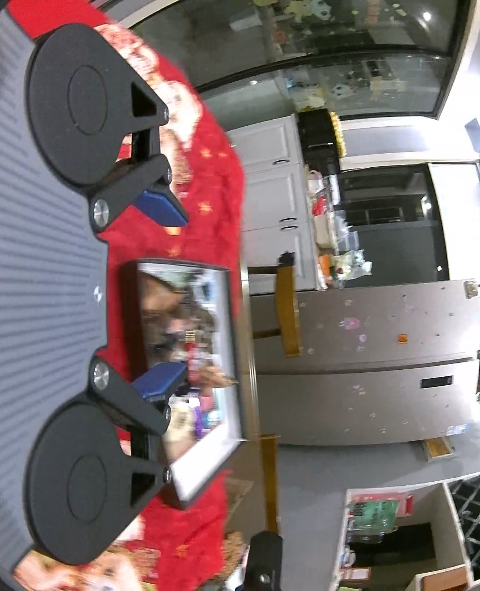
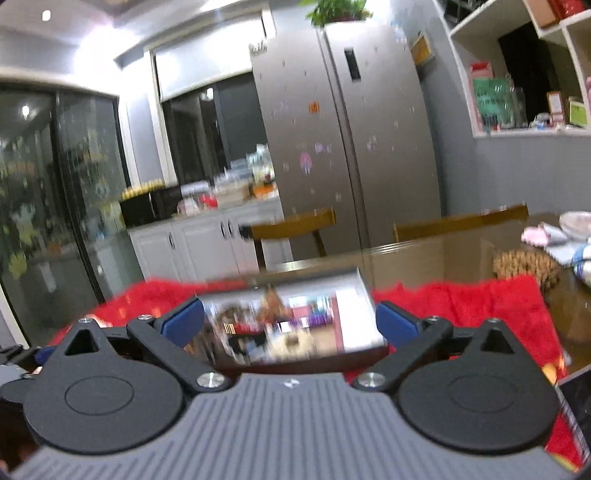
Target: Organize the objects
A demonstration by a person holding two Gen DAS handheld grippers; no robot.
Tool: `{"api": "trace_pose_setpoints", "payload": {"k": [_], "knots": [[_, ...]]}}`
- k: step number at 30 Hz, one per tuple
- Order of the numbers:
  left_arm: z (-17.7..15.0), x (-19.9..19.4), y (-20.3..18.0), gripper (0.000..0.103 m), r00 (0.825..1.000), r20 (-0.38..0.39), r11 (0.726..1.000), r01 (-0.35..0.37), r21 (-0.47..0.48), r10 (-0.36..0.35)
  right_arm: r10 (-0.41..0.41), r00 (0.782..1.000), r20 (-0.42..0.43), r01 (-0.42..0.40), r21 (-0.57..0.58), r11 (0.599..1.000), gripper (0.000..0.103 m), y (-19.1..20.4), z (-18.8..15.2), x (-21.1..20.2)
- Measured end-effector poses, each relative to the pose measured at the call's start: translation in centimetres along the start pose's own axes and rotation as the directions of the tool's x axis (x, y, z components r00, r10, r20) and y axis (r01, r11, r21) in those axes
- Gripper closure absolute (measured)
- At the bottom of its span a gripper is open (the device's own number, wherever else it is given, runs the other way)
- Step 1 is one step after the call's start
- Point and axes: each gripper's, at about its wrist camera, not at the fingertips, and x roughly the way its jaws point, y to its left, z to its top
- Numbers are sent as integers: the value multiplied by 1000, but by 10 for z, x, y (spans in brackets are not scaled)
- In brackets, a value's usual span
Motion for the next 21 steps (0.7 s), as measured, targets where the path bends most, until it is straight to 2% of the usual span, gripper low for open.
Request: {"api": "trace_pose_setpoints", "payload": {"k": [3,5,7,8,12,21], "knots": [[-36,19,6,18,999,-41,999,34,-29,-35,-43,999,-31,43,20,999,0,-6,-29,13],[-52,35,6,18,997,-73,999,26,-47,-30,-95,993,-71,99,47,994,0,-14,-43,23],[-59,45,6,18,992,-124,998,25,-50,-31,-76,989,-125,84,65,994,0,-18,-48,28],[-60,52,6,18,989,-140,998,47,-52,-54,-65,988,-138,76,80,994,0,-21,-52,29],[-68,58,1,18,981,-176,995,76,-59,-85,-65,978,-198,82,76,994,0,-21,-59,37],[-67,63,-1,18,979,-183,995,79,-60,-89,-39,992,-123,23,-127,992,0,14,-71,24]]}}
